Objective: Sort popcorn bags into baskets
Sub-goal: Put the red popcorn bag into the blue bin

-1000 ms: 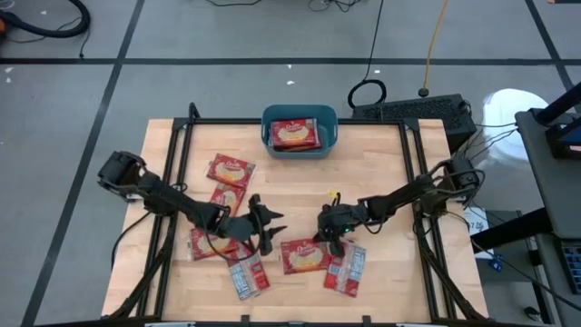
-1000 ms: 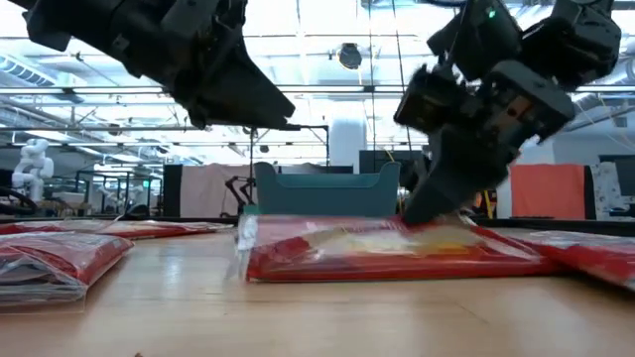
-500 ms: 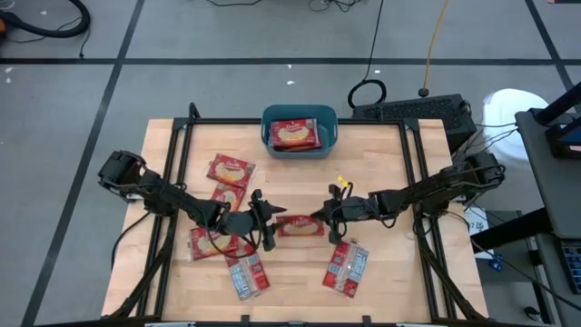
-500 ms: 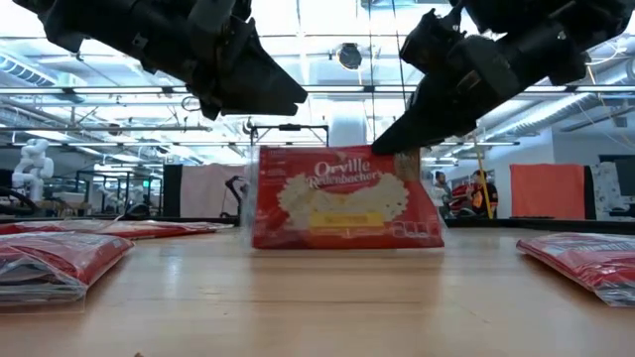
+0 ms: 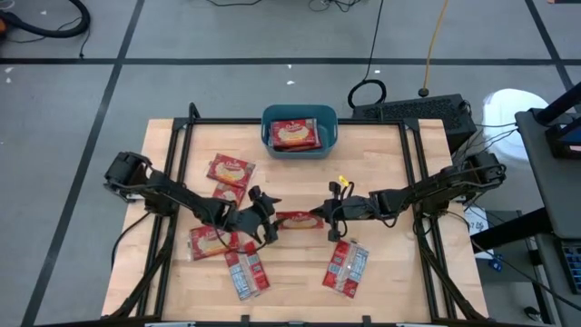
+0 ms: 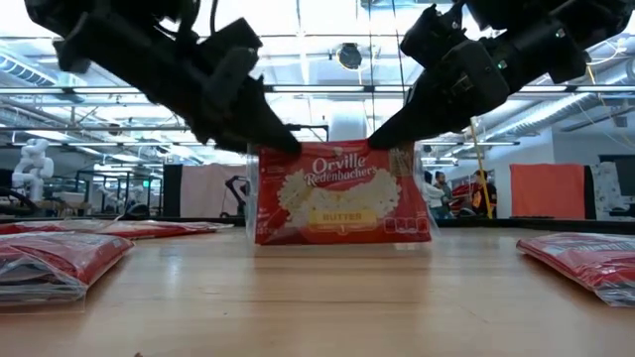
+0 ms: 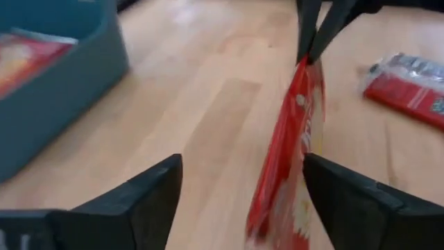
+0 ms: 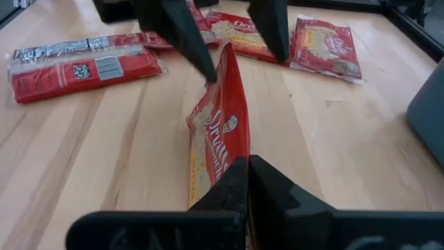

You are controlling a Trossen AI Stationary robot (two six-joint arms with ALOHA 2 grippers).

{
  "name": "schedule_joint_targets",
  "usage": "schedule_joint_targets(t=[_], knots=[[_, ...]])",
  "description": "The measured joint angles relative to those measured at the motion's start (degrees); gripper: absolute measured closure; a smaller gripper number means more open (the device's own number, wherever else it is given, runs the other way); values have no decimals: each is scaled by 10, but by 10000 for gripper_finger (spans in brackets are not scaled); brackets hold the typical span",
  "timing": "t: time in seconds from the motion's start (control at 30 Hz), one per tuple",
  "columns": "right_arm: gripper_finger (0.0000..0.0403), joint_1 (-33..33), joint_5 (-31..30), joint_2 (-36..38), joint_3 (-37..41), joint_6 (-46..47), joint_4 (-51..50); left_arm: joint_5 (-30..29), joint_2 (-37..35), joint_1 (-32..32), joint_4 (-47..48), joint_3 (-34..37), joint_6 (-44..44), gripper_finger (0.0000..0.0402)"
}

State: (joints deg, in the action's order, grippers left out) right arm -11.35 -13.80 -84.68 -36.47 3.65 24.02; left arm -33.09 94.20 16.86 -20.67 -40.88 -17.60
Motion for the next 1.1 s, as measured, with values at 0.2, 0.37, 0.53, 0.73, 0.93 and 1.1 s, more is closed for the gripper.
schedule_joint_targets(t=[0.2, 0.37, 0.53, 0.73, 0.93, 1.1], knots=[[403, 0, 0, 0, 0, -7, 11, 79, 34, -22, -21, -1, -34, 92], [403, 0, 0, 0, 0, -9, 13, 82, 52, -30, -31, -1, -49, 145], [403, 0, 0, 0, 0, -13, 14, 87, 60, -30, -48, -1, -36, 231], [402, 0, 0, 0, -1, -17, 14, 91, 60, -30, -54, -1, -9, 351], [354, 0, 3, 23, -51, 30, -85, 87, 60, -31, -65, -1, 8, 366], [287, 2, 4, 23, -171, 45, -299, 87, 60, -39, -65, -1, 13, 342]])
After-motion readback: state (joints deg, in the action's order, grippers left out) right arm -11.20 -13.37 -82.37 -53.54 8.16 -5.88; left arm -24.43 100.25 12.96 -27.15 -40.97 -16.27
